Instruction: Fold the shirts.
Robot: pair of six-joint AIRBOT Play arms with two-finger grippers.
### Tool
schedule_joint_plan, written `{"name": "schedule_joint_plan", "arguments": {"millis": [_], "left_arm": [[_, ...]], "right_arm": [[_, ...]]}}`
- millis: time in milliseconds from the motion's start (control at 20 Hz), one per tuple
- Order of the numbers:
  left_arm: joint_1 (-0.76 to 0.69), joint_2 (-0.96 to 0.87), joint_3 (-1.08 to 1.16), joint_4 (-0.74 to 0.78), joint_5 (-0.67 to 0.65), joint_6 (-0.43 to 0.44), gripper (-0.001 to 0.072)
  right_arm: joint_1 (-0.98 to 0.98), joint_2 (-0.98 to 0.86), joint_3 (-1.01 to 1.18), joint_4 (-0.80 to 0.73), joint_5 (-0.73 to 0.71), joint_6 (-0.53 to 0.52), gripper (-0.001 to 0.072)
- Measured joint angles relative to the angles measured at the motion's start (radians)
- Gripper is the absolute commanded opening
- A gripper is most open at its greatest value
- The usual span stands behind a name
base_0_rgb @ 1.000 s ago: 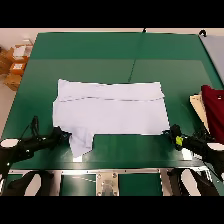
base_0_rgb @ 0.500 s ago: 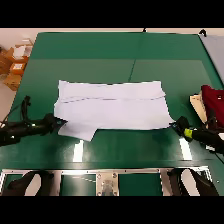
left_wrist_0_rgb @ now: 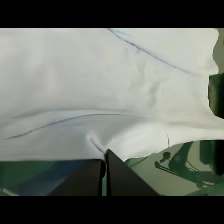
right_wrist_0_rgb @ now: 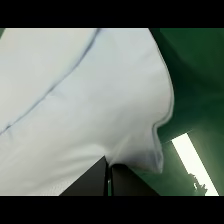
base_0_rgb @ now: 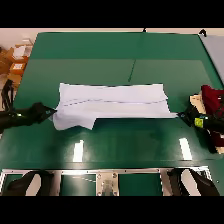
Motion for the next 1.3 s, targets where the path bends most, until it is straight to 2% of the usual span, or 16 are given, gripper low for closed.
{"name": "schedule_joint_plan", "arguments": {"millis": [400, 750, 800, 850, 900, 950, 1000, 1050, 1100, 1150, 1200, 1300], "left_arm": [[-0.026, -0.384, 0.240, -0.032, 0.119, 0.099, 0.0030], [-0.154, -0.785, 0.515, -0.047, 0.253, 0.139, 0.0032], [-0.162, -0.826, 0.549, -0.047, 0.262, 0.139, 0.0035], [-0.167, -0.864, 0.583, -0.048, 0.271, 0.140, 0.0291], [-0.171, -0.892, 0.612, -0.051, 0.291, 0.140, 0.0638], [-0.173, -0.914, 0.637, -0.050, 0.313, 0.139, 0.0687], [-0.173, -0.929, 0.666, -0.051, 0.340, 0.132, 0.0669], [-0.170, -0.940, 0.697, -0.055, 0.354, 0.126, 0.0668], [-0.163, -0.949, 0.733, -0.056, 0.353, 0.117, 0.0668], [-0.150, -0.956, 0.768, -0.055, 0.338, 0.110, 0.0668], [-0.135, -0.959, 0.806, -0.056, 0.314, 0.102, 0.0667], [-0.106, -0.965, 0.865, -0.057, 0.233, 0.082, 0.0659]], "right_arm": [[0.211, -0.418, 0.331, 0.026, -0.162, 0.006, 0.0013], [0.277, -0.800, 0.620, 0.029, -0.202, 0.021, 0.0015], [0.280, -0.841, 0.649, 0.029, -0.203, 0.025, 0.0044], [0.282, -0.882, 0.680, 0.029, -0.204, 0.030, 0.0228], [0.283, -0.916, 0.710, 0.032, -0.212, 0.031, 0.0362], [0.280, -0.949, 0.747, 0.040, -0.222, 0.031, 0.0377], [0.273, -0.973, 0.786, 0.050, -0.225, 0.033, 0.0387], [0.261, -0.992, 0.830, 0.053, -0.224, 0.034, 0.0437], [0.244, -1.005, 0.873, 0.055, -0.209, 0.032, 0.0439], [0.221, -1.015, 0.916, 0.052, -0.171, 0.025, 0.0443], [0.196, -1.022, 0.949, 0.044, -0.119, 0.012, 0.0484], [0.146, -1.032, 0.990, 0.017, 0.004, -0.031, 0.0492]]}}
